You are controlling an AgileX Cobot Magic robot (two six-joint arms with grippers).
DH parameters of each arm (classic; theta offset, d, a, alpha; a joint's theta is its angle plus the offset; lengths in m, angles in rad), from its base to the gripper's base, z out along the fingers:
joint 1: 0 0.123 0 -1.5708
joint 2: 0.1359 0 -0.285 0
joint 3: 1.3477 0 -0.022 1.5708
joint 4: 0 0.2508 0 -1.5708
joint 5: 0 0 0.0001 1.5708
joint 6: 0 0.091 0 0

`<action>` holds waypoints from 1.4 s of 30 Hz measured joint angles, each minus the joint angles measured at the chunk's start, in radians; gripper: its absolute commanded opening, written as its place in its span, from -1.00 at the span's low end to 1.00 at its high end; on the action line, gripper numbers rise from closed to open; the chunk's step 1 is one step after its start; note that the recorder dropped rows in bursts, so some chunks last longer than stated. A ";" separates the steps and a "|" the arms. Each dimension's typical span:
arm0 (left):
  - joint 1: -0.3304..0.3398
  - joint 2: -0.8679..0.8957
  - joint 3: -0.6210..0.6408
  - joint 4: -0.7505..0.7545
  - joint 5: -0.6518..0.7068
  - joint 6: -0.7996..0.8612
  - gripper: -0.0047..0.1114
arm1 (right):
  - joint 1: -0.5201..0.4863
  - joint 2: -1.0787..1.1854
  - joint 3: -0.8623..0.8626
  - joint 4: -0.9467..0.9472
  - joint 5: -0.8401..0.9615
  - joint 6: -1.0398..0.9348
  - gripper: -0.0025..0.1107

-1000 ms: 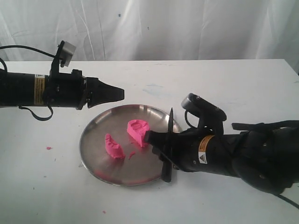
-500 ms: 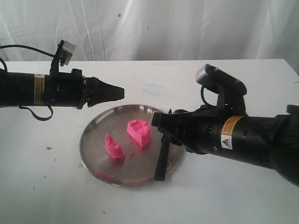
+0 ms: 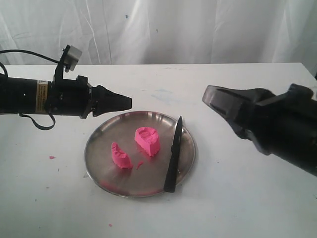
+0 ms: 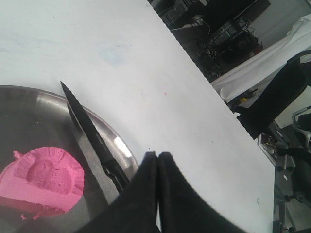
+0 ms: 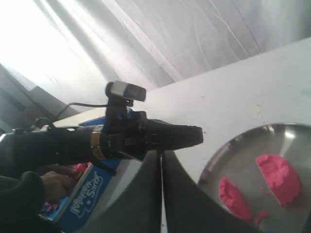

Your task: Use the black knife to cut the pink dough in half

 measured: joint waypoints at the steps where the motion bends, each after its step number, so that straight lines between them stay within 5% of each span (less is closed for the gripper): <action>1: 0.000 0.000 0.000 0.002 0.000 0.000 -0.92 | 0.000 -0.026 0.008 0.000 -0.001 0.000 -0.96; 20: 0.000 0.000 0.000 0.002 0.000 0.002 -0.92 | 0.000 -0.312 0.028 0.000 0.114 -0.008 -0.96; 42: 0.000 0.000 0.000 0.002 0.000 0.002 -0.92 | 0.000 -0.473 0.048 0.013 0.354 -0.373 -0.96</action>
